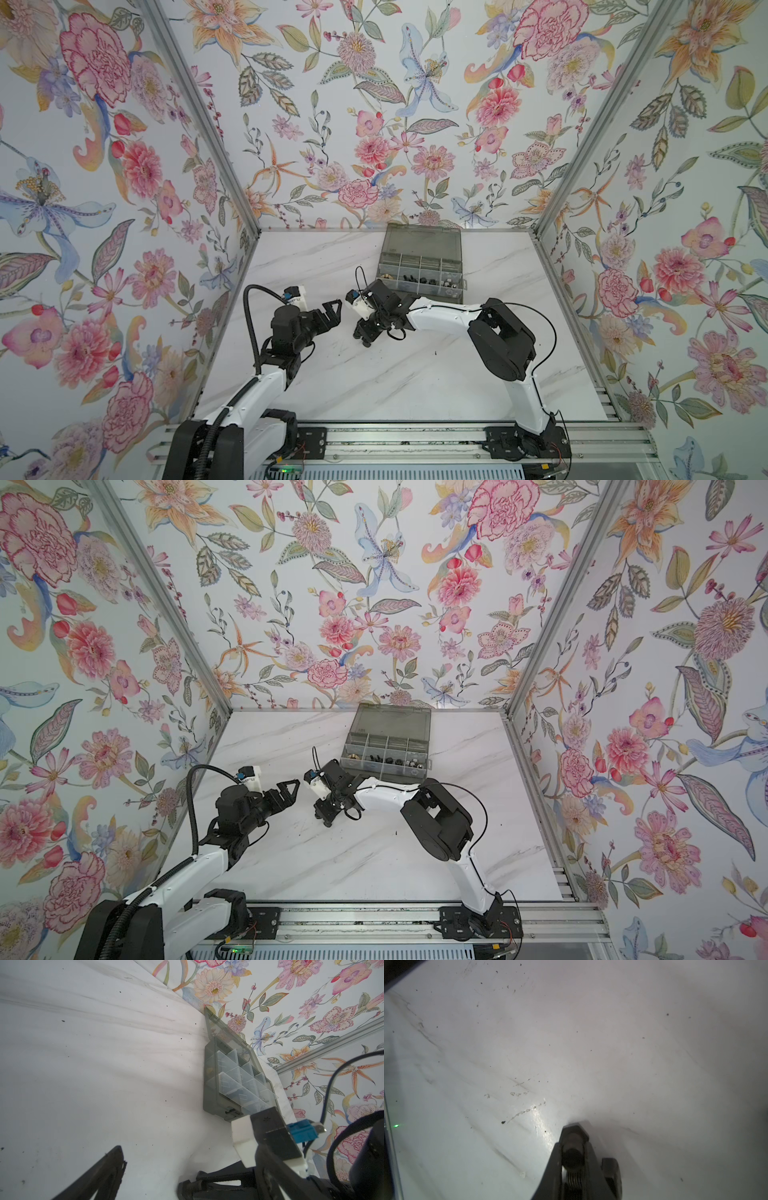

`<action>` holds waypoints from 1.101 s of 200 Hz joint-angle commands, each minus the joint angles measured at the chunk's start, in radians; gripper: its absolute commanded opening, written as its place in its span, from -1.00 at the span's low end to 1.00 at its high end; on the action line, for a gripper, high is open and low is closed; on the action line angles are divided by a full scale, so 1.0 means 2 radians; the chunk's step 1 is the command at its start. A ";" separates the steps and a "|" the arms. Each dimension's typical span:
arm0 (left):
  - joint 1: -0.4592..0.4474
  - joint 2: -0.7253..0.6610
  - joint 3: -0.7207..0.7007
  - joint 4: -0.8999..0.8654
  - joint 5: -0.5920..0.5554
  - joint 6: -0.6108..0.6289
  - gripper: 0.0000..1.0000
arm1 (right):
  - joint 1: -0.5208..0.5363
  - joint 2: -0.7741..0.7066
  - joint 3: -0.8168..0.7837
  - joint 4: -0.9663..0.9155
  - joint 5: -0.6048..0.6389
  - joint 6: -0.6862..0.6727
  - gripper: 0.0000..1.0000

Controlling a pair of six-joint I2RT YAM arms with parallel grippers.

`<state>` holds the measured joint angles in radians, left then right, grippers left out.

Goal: Sort the screws and nuts into containers
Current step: Pick up the screw from the center of the table, then place the screw into the container.

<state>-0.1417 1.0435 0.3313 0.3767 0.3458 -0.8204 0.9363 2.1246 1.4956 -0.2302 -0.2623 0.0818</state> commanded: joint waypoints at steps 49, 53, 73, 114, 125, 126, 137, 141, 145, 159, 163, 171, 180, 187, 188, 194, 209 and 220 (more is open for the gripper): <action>0.007 0.002 -0.007 0.006 0.011 -0.003 0.99 | -0.069 -0.097 -0.066 0.082 -0.047 0.020 -0.87; 0.008 0.003 -0.007 0.006 0.011 -0.003 0.99 | -0.075 -0.101 -0.069 0.084 -0.049 0.023 -0.88; 0.008 0.004 -0.008 0.007 0.010 -0.004 0.99 | -0.108 -0.123 -0.077 0.089 -0.056 0.029 -0.88; 0.008 0.005 -0.008 0.010 0.013 -0.005 0.99 | -0.168 -0.131 -0.079 0.088 -0.051 0.033 -0.88; 0.008 0.005 -0.008 0.010 0.013 -0.005 0.99 | -0.177 -0.129 -0.078 0.088 -0.046 0.033 -0.88; 0.007 0.006 -0.008 0.010 0.013 -0.005 0.99 | -0.177 -0.129 -0.077 0.088 -0.045 0.032 -0.88; 0.008 0.005 -0.008 0.010 0.013 -0.006 0.99 | -0.185 -0.125 -0.076 0.086 -0.039 0.031 -0.88; 0.007 0.005 -0.008 0.010 0.013 -0.006 0.99 | -0.188 -0.123 -0.074 0.083 -0.038 0.030 -0.88; 0.008 0.004 -0.008 0.010 0.013 -0.006 0.99 | -0.190 -0.120 -0.072 0.080 -0.036 0.029 -0.88; 0.008 0.003 -0.006 0.007 0.013 -0.006 0.99 | -0.195 -0.112 -0.065 0.068 -0.032 0.027 -0.88; 0.007 0.003 -0.005 0.007 0.013 -0.006 0.99 | -0.195 -0.110 -0.064 0.066 -0.031 0.025 -0.88; 0.008 0.002 -0.005 0.006 0.013 -0.005 0.99 | -0.196 -0.107 -0.062 0.062 -0.029 0.024 -0.88; 0.008 0.002 -0.005 0.006 0.013 -0.005 0.99 | -0.196 -0.103 -0.063 0.060 -0.026 0.021 -0.87; 0.008 0.002 -0.005 0.004 0.013 -0.006 0.99 | -0.195 -0.101 -0.063 0.058 -0.024 0.020 -0.86; 0.007 0.002 -0.005 0.005 0.013 -0.006 0.99 | -0.195 -0.101 -0.063 0.058 -0.023 0.020 -0.86; 0.007 0.002 -0.005 0.006 0.013 -0.006 0.99 | -0.194 -0.099 -0.064 0.057 -0.019 0.019 -0.85; 0.008 0.003 -0.005 0.006 0.014 -0.007 0.99 | -0.192 -0.092 -0.063 0.053 -0.010 0.015 -0.81; 0.008 0.003 -0.005 0.006 0.014 -0.007 0.99 | -0.191 -0.089 -0.062 0.049 -0.007 0.013 -0.80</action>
<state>-0.1364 1.0500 0.3313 0.3832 0.3607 -0.8276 0.5461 1.9259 1.3483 -0.1093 -0.3050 0.1326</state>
